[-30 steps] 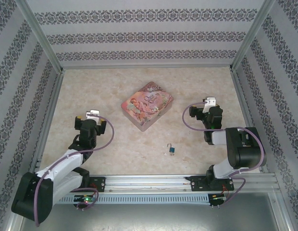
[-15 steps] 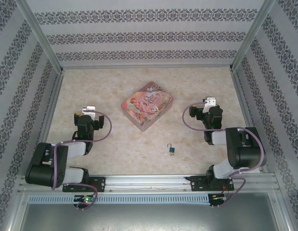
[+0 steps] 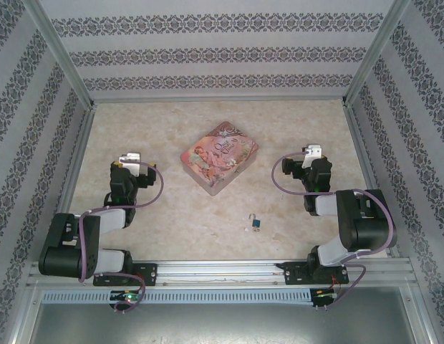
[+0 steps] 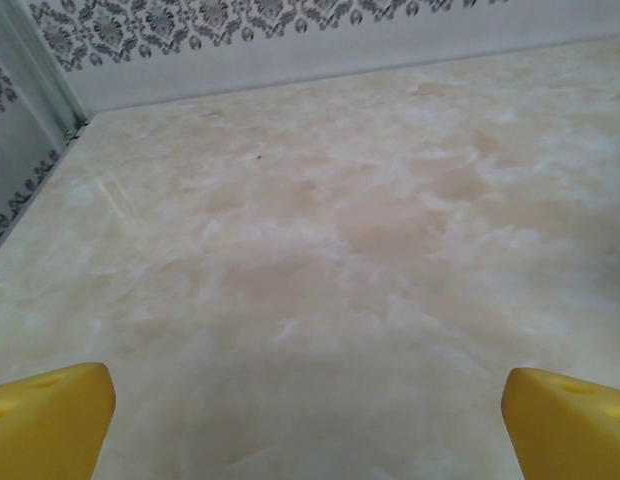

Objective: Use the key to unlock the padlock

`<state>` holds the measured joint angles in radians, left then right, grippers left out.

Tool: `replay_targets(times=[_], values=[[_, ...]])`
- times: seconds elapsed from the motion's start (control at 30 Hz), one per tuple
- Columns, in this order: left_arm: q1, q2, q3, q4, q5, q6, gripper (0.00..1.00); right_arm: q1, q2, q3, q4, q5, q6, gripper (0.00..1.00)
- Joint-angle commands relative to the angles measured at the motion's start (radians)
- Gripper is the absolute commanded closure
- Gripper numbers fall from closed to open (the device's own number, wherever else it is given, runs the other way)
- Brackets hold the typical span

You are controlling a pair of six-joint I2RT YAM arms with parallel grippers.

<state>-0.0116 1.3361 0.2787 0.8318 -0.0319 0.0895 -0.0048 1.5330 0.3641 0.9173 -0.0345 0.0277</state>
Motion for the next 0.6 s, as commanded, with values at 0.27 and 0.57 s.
replay_targets(times=[0.27, 0.57], values=[[0.012, 0.263, -0.065, 0.447, 0.006, -0.106, 0.01, -0.004, -0.001, 0.014, 0.026, 0.001, 0.017, 0.02], [0.016, 0.253, 0.091, 0.144, -0.029, -0.126, 0.01, -0.004, -0.001, 0.015, 0.026, 0.002, 0.015, 0.02]])
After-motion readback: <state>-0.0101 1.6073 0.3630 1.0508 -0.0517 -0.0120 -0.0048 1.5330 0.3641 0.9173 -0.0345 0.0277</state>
